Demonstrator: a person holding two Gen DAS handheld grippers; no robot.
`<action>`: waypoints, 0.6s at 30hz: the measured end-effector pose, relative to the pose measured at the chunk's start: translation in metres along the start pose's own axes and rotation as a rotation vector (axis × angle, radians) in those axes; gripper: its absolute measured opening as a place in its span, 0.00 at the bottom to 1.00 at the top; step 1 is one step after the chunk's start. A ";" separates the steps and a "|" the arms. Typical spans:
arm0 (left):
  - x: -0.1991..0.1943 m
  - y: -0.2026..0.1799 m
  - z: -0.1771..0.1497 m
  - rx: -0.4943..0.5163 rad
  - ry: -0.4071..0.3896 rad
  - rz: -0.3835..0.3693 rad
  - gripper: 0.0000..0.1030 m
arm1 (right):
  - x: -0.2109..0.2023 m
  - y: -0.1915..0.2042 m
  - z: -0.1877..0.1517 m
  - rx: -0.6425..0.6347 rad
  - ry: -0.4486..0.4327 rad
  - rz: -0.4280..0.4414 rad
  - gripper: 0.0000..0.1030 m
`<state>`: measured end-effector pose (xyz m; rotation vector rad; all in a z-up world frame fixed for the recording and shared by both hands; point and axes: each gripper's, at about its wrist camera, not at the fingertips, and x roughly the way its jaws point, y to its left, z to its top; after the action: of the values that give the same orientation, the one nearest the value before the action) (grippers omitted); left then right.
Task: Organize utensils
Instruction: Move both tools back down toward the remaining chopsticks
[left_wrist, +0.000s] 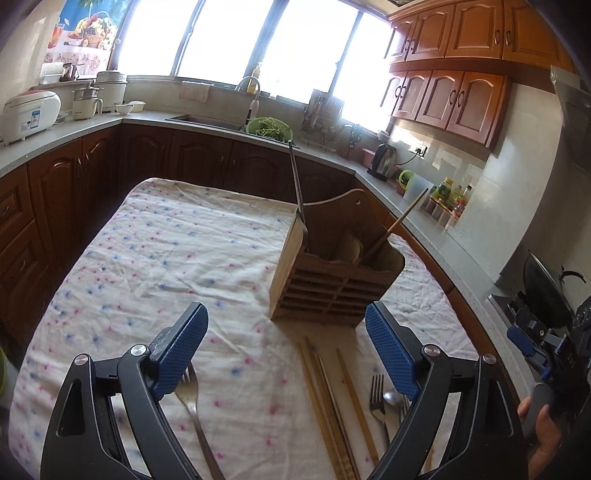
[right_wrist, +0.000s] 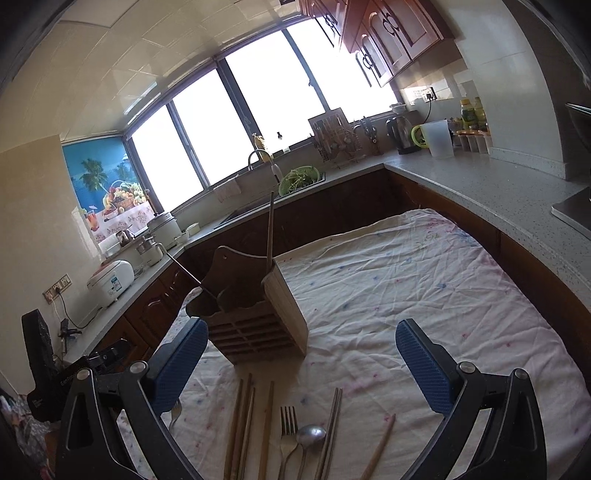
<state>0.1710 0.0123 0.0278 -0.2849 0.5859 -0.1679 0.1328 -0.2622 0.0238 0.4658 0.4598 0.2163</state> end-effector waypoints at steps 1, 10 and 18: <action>0.000 0.000 -0.006 0.001 0.011 0.000 0.87 | -0.003 -0.002 -0.005 0.003 0.009 -0.007 1.00; 0.005 -0.001 -0.040 0.015 0.099 0.009 0.87 | -0.014 -0.028 -0.045 0.027 0.085 -0.065 1.00; 0.014 -0.002 -0.053 0.032 0.154 0.022 0.87 | -0.011 -0.029 -0.059 -0.004 0.127 -0.089 0.96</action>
<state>0.1527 -0.0046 -0.0206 -0.2357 0.7384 -0.1784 0.0984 -0.2678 -0.0325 0.4285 0.6032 0.1611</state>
